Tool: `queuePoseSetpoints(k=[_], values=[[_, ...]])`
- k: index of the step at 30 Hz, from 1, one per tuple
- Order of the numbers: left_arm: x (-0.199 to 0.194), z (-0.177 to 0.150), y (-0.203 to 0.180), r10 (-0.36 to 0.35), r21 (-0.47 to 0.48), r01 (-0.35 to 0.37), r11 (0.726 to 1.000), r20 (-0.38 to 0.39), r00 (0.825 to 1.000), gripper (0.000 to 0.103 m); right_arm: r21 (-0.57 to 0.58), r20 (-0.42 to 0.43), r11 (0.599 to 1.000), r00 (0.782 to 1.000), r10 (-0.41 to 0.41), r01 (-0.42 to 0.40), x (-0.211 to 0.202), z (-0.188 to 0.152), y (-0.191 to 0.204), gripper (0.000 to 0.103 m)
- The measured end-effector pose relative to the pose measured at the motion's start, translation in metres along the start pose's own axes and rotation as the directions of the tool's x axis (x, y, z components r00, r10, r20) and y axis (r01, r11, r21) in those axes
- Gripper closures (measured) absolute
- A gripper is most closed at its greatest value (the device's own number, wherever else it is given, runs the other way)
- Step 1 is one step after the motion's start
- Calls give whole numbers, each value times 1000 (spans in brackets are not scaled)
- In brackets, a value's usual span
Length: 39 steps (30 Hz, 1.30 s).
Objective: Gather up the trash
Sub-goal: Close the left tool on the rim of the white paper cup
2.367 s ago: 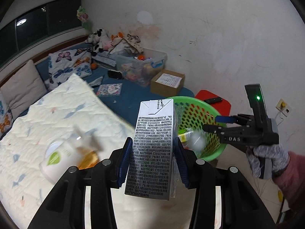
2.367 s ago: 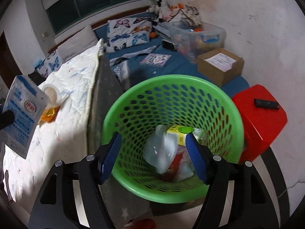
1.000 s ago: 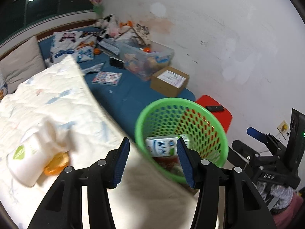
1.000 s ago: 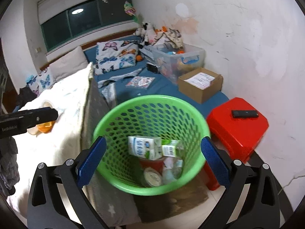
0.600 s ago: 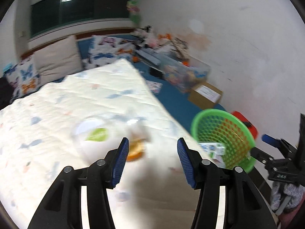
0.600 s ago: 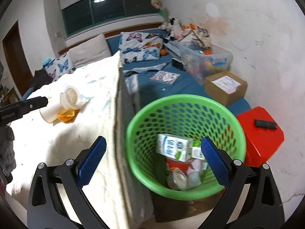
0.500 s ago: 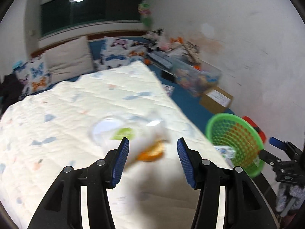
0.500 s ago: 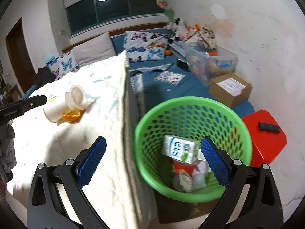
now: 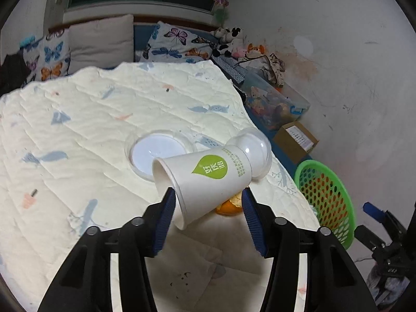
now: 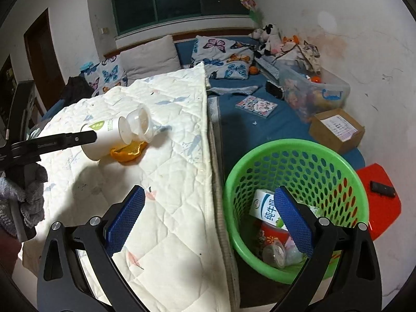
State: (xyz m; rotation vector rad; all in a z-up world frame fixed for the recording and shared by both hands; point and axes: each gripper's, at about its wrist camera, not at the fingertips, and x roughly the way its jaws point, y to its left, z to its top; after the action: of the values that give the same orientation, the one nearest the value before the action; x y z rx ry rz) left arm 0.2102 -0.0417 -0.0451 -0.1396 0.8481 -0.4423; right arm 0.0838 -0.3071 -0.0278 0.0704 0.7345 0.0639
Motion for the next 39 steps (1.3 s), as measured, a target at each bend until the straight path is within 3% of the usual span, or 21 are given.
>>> queuePoseSetpoints(k=[7, 11, 18, 26, 39], values=[[3, -4, 4, -73, -13, 73, 997, 9, 997, 89, -2, -21, 1000, 1000, 17, -17, 9, 0, 6, 4], [-8, -6, 0, -97, 5, 97, 995, 36, 995, 99, -16, -26, 999, 999, 34, -34, 14, 3, 14, 4], [-38, -8, -1, -66, 44, 62, 997, 90, 994, 100, -43, -60, 994, 993, 99, -102, 33, 9, 35, 5], [-78, -10, 25, -22, 5, 22, 1000, 142, 990, 100, -67, -134, 982, 976, 169, -179, 77, 22, 75, 5], [-105, -18, 55, 0, -14, 2, 1000, 164, 987, 100, -49, -201, 982, 965, 167, -180, 151, 49, 118, 17]])
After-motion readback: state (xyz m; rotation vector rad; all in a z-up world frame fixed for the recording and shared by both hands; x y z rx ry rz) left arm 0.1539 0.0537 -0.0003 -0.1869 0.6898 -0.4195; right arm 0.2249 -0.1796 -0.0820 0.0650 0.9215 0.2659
